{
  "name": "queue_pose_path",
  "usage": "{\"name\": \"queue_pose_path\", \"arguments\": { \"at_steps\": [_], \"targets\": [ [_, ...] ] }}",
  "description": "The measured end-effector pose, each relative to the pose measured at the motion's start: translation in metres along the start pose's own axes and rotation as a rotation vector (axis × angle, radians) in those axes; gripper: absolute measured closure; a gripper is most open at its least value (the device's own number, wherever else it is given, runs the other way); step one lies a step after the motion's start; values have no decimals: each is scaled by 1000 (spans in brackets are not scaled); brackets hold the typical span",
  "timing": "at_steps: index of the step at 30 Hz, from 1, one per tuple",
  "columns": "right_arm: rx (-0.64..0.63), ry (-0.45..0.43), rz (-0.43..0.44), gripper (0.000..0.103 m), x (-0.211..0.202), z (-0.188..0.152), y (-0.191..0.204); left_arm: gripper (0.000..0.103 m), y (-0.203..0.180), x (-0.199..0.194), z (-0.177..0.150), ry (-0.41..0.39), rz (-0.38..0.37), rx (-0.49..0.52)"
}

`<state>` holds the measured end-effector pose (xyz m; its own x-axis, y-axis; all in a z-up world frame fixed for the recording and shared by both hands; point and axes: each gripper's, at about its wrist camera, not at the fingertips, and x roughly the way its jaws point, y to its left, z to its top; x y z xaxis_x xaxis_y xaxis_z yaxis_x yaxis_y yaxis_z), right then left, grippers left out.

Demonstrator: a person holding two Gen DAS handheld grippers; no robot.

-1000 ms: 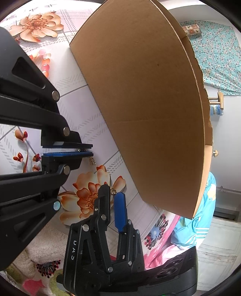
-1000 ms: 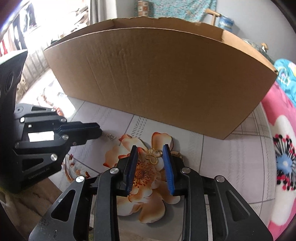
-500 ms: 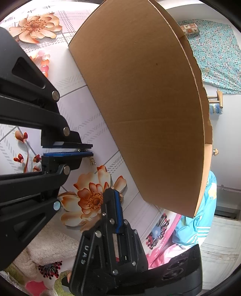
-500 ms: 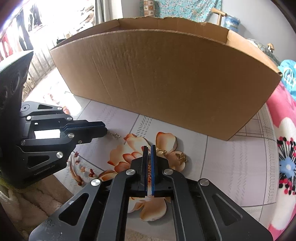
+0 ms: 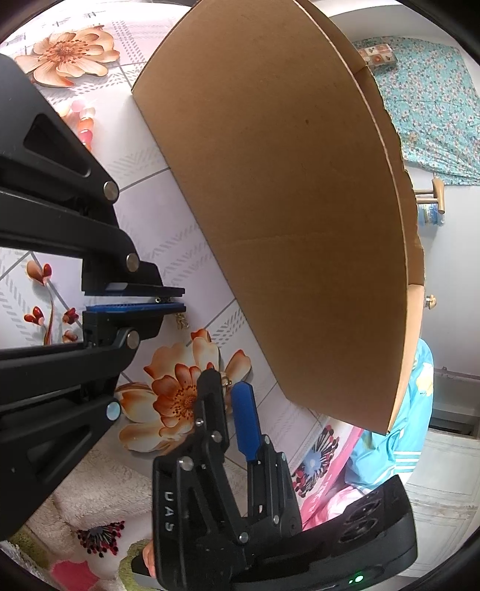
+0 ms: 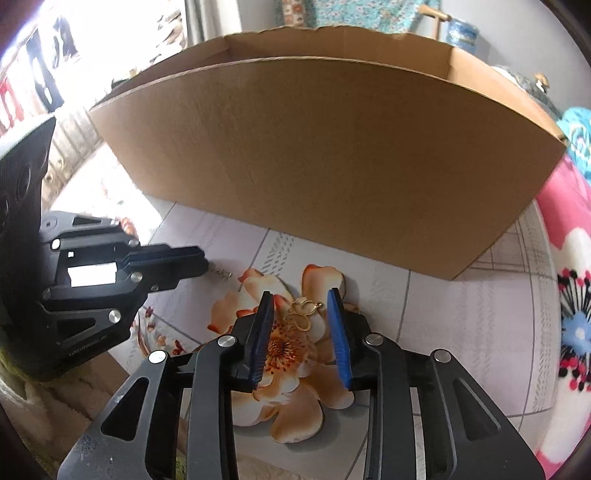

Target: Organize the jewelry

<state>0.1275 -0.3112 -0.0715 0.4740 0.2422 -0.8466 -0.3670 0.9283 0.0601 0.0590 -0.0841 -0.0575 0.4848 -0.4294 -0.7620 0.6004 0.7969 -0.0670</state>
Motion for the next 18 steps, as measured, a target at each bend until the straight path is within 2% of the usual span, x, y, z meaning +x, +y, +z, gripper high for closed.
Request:
{"name": "queue_pose_path", "arguments": {
  "at_steps": [3, 7, 18],
  "targets": [
    [-52, 31, -36, 75, 4, 4, 8, 100, 0, 0, 0, 0, -2, 1],
    [-67, 82, -37, 90, 12, 11, 17, 100, 1, 1, 0, -3, -5, -2],
    [-16, 111, -45, 93, 22, 21, 22, 100, 4, -1, -2, -14, -23, -12]
  ]
}}
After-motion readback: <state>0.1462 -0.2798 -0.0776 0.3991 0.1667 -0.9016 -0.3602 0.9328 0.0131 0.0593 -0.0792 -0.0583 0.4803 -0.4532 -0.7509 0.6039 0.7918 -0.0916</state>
